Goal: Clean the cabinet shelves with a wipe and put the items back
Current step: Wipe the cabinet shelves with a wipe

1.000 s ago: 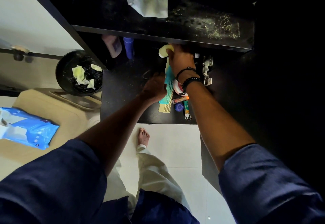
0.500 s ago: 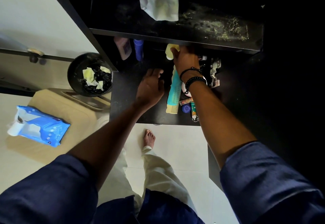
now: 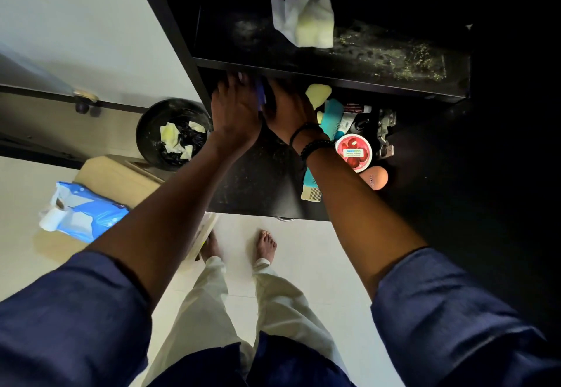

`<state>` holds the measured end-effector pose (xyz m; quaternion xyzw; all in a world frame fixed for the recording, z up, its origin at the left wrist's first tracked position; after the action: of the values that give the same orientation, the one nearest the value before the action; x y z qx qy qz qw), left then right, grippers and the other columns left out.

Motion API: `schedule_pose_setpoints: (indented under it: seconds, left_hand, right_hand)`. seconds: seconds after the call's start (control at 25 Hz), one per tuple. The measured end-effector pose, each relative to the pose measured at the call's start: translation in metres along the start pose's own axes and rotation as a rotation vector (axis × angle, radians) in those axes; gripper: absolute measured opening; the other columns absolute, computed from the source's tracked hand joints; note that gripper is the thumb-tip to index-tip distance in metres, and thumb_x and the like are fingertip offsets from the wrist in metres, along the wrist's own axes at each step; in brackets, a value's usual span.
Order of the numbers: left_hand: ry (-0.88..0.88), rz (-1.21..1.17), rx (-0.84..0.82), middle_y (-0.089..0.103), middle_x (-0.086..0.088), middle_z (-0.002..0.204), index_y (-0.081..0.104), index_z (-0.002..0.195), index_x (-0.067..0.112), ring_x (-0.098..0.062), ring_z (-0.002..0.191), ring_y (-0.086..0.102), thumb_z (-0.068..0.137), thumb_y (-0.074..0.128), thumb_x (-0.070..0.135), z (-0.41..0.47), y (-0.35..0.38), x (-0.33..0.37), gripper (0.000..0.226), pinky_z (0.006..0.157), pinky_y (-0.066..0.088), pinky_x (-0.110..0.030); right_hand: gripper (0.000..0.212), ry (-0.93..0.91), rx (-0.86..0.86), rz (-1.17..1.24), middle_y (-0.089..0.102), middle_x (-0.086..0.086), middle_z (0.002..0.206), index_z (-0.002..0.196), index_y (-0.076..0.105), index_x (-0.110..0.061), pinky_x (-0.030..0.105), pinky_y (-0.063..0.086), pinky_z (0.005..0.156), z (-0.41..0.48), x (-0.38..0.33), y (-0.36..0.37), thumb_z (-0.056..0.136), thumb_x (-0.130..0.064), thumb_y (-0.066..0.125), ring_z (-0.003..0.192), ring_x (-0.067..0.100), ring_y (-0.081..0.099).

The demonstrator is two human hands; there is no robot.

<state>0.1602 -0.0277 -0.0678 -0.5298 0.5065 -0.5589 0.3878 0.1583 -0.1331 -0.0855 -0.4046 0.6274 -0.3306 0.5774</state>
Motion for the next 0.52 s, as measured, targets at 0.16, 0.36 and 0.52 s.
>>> schedule_pose_setpoints:
  seconds: [0.16,0.36,0.52]
  left_hand:
    - [0.021,-0.110,0.012,0.042,-0.024,0.136,0.046,0.132,0.004,-0.043,0.114,0.047,0.089,0.052,0.012,0.008,0.002,0.000,0.044,0.090,0.042,-0.047]
    - [0.063,-0.298,0.029,0.061,-0.021,0.112,0.062,0.105,0.005,-0.041,0.095,0.061,0.083,0.057,0.011,0.012,0.004,-0.003,0.024,0.077,0.053,-0.045]
    - [0.139,-0.293,0.086,0.066,-0.015,0.095,0.063,0.099,0.010,-0.037,0.084,0.064,0.087,0.045,0.023,0.003,0.001,0.003,0.025,0.068,0.053,-0.038]
  right_hand:
    - [0.041,0.044,0.072,0.125,0.062,0.015,0.121,0.125,0.055,-0.010,0.037,0.044,0.088,0.002,-0.006,0.002,0.089,-0.027,0.056,0.114,0.034,0.056]
    - [0.034,0.094,0.130,0.203,0.068,0.014,0.108,0.119,0.060,-0.005,0.033,0.043,0.080,-0.005,-0.003,-0.003,0.089,-0.022,0.059,0.104,0.034,0.061]
    - [0.034,0.104,0.196,0.233,0.072,0.010,0.096,0.116,0.064,-0.013,0.032,0.046,0.077,-0.021,0.005,-0.017,0.086,-0.028,0.064,0.092,0.031,0.065]
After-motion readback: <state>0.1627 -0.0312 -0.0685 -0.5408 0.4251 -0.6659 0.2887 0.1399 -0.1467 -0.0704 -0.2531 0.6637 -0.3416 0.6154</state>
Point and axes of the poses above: each hand's wrist, its own z-axis towards the middle knuckle, its own y-axis out of the palm, x = y × z, the point moved 3 cm from there along z, towards the middle knuckle
